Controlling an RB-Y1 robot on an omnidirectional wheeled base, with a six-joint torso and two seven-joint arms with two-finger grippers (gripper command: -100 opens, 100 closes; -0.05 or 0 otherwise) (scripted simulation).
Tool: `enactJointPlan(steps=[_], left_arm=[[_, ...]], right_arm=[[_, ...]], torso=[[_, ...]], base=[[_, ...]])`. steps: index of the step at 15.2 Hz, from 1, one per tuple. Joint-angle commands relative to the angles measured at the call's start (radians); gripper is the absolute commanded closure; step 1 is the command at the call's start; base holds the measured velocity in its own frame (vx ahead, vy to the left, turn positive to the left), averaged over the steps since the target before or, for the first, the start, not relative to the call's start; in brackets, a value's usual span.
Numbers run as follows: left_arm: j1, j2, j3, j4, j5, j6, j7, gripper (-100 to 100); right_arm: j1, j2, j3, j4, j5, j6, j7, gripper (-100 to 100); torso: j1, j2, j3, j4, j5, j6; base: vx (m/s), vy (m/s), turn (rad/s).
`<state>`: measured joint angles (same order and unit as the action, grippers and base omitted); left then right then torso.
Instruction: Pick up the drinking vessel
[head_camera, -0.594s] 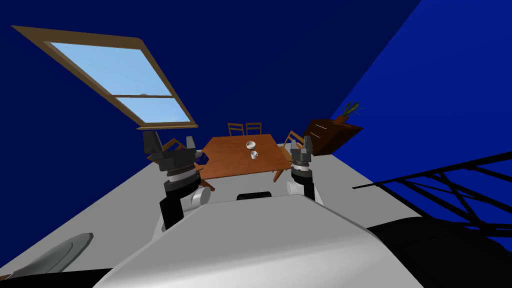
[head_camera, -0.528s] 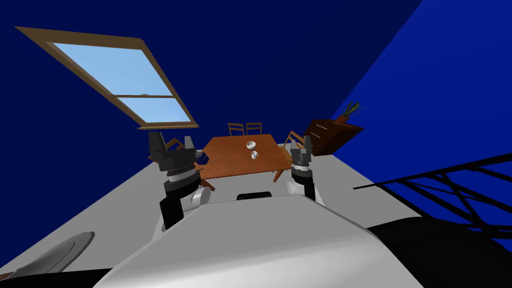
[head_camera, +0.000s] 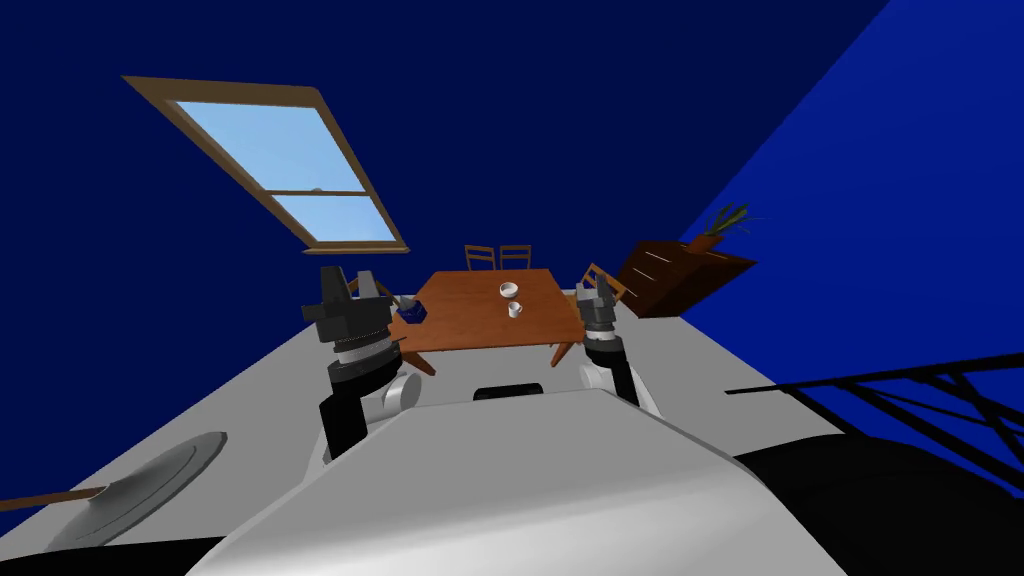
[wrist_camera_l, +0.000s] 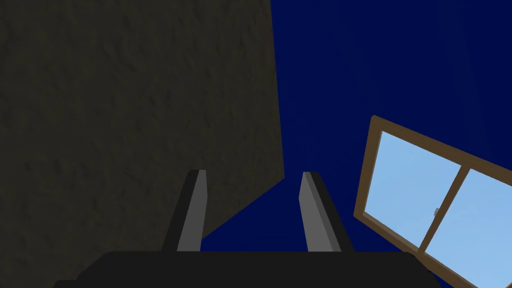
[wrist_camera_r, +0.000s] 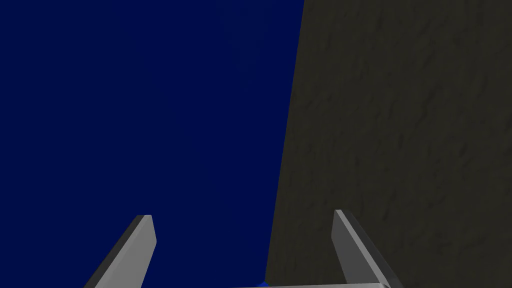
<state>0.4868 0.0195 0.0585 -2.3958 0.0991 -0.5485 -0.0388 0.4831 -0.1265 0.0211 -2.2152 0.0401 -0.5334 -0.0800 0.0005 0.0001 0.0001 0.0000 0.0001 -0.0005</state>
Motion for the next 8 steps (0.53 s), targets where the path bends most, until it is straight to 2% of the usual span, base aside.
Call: enactJointPlan(steps=[1, 4, 5, 6, 7, 8], left_arm=[[0.0, 0.0, 0.0, 0.0, 0.0, 0.0, 0.0, 0], [0.0, 0.0, 0.0, 0.0, 0.0, 0.0, 0.0, 0], [0.0, 0.0, 0.0, 0.0, 0.0, 0.0, 0.0, 0], [0.0, 0.0, 0.0, 0.0, 0.0, 0.0, 0.0, 0], [0.0, 0.0, 0.0, 0.0, 0.0, 0.0, 0.0, 0], [0.0, 0.0, 0.0, 0.0, 0.0, 0.0, 0.0, 0]], right_arm=[[0.0, -0.038, 0.003, 0.021, -0.016, 0.006, 0.007, -100], [-0.01, -0.109, 0.011, 0.058, -0.063, 0.047, 0.027, -100], [-0.01, -0.128, 0.011, 0.058, -0.063, 0.047, 0.027, -100], [-0.015, -0.153, 0.017, 0.08, -0.09, 0.072, 0.038, -100], [-0.015, -0.175, 0.017, 0.08, -0.09, 0.072, 0.038, -100], [-0.021, -0.199, 0.023, 0.104, -0.119, 0.098, 0.05, -100]], torso=[[0.0, 0.0, 0.0, 0.0, 0.0, 0.0], [0.0, 0.0, 0.0, 0.0, 0.0, 0.0], [0.0, 0.0, 0.0, 0.0, 0.0, 0.0], [0.0, 0.0, 0.0, 0.0, 0.0, 0.0], [0.0, 0.0, 0.0, 0.0, 0.0, 0.0], [0.0, 0.0, 0.0, 0.0, 0.0, 0.0]], base=[[-0.004, 0.013, 0.155], [-0.004, 0.012, 0.208], [-0.002, 0.011, 0.181], [-0.002, 0.017, 0.237], [-0.001, 0.014, 0.202], [0.0, 0.016, 0.228]])
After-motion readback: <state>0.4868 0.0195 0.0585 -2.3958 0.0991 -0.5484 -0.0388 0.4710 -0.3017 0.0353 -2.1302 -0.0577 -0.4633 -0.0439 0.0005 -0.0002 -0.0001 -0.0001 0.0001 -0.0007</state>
